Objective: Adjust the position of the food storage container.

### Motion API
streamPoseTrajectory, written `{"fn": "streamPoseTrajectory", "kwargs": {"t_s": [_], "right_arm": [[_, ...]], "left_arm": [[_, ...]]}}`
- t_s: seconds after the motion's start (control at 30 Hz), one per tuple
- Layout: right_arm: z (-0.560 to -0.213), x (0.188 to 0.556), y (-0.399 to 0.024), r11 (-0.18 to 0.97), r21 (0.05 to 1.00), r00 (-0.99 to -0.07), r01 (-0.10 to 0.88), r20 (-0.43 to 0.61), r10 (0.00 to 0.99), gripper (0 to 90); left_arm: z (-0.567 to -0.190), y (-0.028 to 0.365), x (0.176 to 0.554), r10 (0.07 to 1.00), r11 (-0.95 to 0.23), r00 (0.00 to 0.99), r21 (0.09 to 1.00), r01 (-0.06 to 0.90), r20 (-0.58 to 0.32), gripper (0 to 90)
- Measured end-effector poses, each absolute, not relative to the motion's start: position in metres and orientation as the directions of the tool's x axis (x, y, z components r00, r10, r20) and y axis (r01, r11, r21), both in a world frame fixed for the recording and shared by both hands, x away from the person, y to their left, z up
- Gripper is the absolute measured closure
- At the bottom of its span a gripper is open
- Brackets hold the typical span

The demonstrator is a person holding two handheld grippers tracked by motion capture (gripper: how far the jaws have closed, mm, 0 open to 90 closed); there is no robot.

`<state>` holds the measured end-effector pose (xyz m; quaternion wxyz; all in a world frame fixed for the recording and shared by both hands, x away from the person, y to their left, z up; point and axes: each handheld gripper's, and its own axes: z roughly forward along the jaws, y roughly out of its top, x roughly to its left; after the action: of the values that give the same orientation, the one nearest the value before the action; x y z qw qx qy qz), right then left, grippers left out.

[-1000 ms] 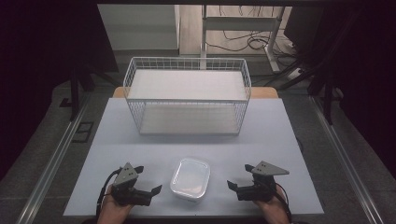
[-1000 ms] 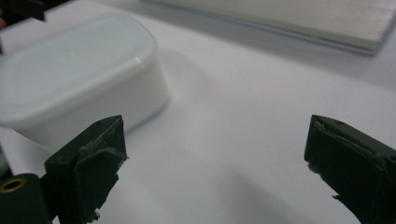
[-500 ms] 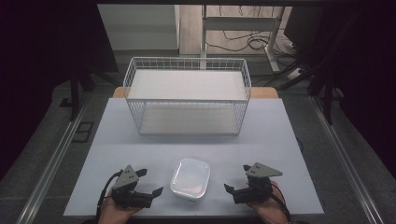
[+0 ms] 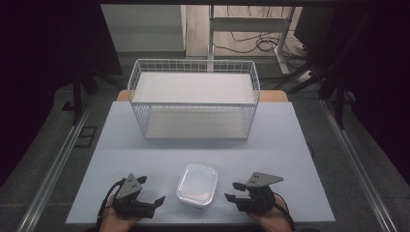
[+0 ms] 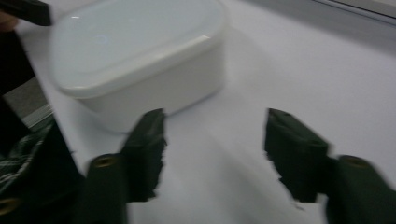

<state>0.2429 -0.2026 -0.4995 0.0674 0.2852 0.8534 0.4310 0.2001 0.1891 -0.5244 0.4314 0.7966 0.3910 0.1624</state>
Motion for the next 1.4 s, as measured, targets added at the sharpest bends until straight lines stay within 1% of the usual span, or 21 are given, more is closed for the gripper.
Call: {"fn": "streamPoseTrajectory", "kwargs": {"t_s": [0.1, 0.2, 0.23, 0.27, 0.33, 0.47, 0.53, 0.77, 0.87, 0.9, 0.93, 0.97, 1.0, 1.07, 1.1, 1.13, 1.17, 1.2, 1.23, 1.33, 1.4], "right_arm": [[-0.502, 0.236, -0.191, 0.535, 0.759, -0.872, 0.37, 0.086, 0.481, 74.4], [-0.505, 0.231, -0.18, 0.579, 0.745, -0.903, 0.331, 0.073, 0.424, 86.7], [-0.505, 0.231, -0.18, 0.579, 0.745, -0.903, 0.331, 0.073, 0.424, 86.7], [-0.508, 0.229, -0.172, 0.605, 0.727, -0.911, 0.323, 0.066, 0.408, 88.9], [-0.509, 0.228, -0.168, 0.612, 0.723, -0.915, 0.322, 0.071, 0.397, 89.0], [-0.516, 0.225, -0.148, 0.629, 0.715, -0.935, 0.305, 0.098, 0.342, 89.1], [-0.519, 0.224, -0.139, 0.637, 0.715, -0.943, 0.288, 0.094, 0.32, 89.1], [-0.526, 0.229, -0.107, 0.629, 0.724, -0.948, 0.281, 0.109, 0.299, 89.0], [-0.521, 0.23, -0.112, 0.637, 0.716, -0.945, 0.286, 0.099, 0.312, 88.8], [-0.521, 0.23, -0.112, 0.637, 0.716, -0.945, 0.286, 0.099, 0.312, 88.8], [-0.518, 0.231, -0.118, 0.63, 0.717, -0.939, 0.298, 0.103, 0.327, 88.7], [-0.515, 0.233, -0.126, 0.621, 0.719, -0.932, 0.311, 0.102, 0.349, 88.4], [-0.51, 0.237, -0.139, 0.613, 0.721, -0.915, 0.323, 0.072, 0.397, 87.7], [-0.507, 0.244, -0.148, 0.595, 0.728, -0.892, 0.342, 0.053, 0.448, 86.8], [-0.507, 0.244, -0.148, 0.595, 0.728, -0.892, 0.342, 0.053, 0.448, 86.8], [-0.506, 0.25, -0.151, 0.583, 0.733, -0.88, 0.35, 0.043, 0.473, 86.5], [-0.504, 0.258, -0.152, 0.566, 0.742, -0.867, 0.36, 0.043, 0.496, 86.1], [-0.505, 0.271, -0.149, 0.541, 0.747, -0.853, 0.387, 0.067, 0.517, 85.9], [-0.505, 0.271, -0.149, 0.541, 0.747, -0.853, 0.387, 0.067, 0.517, 85.9], [-0.509, 0.287, -0.142, 0.543, 0.741, -0.843, 0.395, 0.056, 0.535, 86.8], [-0.51, 0.292, -0.143, 0.523, 0.744, -0.837, 0.417, 0.09, 0.54, 87.0]], "left_arm": [[-0.525, 0.191, 0.197, 0.769, -0.329, 0.636, 0.812, 0.481, -0.066, 5.0], [-0.525, 0.193, 0.196, 0.773, -0.323, 0.631, 0.812, 0.487, -0.071, 5.0], [-0.525, 0.193, 0.196, 0.773, -0.323, 0.631, 0.812, 0.487, -0.071, 5.4], [-0.525, 0.194, 0.196, 0.776, -0.319, 0.626, 0.81, 0.492, -0.075, 5.9], [-0.525, 0.195, 0.195, 0.778, -0.32, 0.624, 0.808, 0.494, -0.073, 6.1], [-0.525, 0.195, 0.194, 0.785, -0.33, 0.617, 0.803, 0.496, -0.058, 6.7], [-0.524, 0.196, 0.194, 0.787, -0.327, 0.614, 0.803, 0.498, -0.06, 7.3], [-0.524, 0.197, 0.194, 0.79, -0.319, 0.609, 0.801, 0.507, -0.071, 10.8], [-0.523, 0.198, 0.191, 0.779, -0.315, 0.621, 0.798, 0.513, -0.092, 23.1], [-0.523, 0.198, 0.191, 0.779, -0.315, 0.621, 0.798, 0.513, -0.092, 30.1], [-0.522, 0.197, 0.191, 0.768, -0.317, 0.632, 0.794, 0.519, -0.107, 30.1], [-0.522, 0.196, 0.191, 0.761, -0.32, 0.638, 0.787, 0.527, -0.118, 41.2], [-0.522, 0.193, 0.191, 0.742, -0.331, 0.656, 0.777, 0.536, -0.137, 57.3], [-0.522, 0.186, 0.192, 0.727, -0.35, 0.671, 0.762, 0.545, -0.146, 69.9], [-0.522, 0.186, 0.192, 0.727, -0.35, 0.671, 0.762, 0.545, -0.146, 75.9], [-0.522, 0.181, 0.193, 0.713, -0.352, 0.682, 0.758, 0.549, -0.163, 75.9], [-0.523, 0.177, 0.194, 0.704, -0.355, 0.689, 0.755, 0.551, -0.172, 81.2], [-0.523, 0.17, 0.197, 0.701, -0.361, 0.692, 0.752, 0.552, -0.172, 87.0], [-0.523, 0.17, 0.197, 0.701, -0.361, 0.692, 0.752, 0.552, -0.172, 88.2], [-0.523, 0.161, 0.203, 0.717, -0.375, 0.682, 0.744, 0.553, -0.146, 89.6], [-0.524, 0.161, 0.208, 0.721, -0.361, 0.674, 0.742, 0.565, -0.162, 89.6]]}}
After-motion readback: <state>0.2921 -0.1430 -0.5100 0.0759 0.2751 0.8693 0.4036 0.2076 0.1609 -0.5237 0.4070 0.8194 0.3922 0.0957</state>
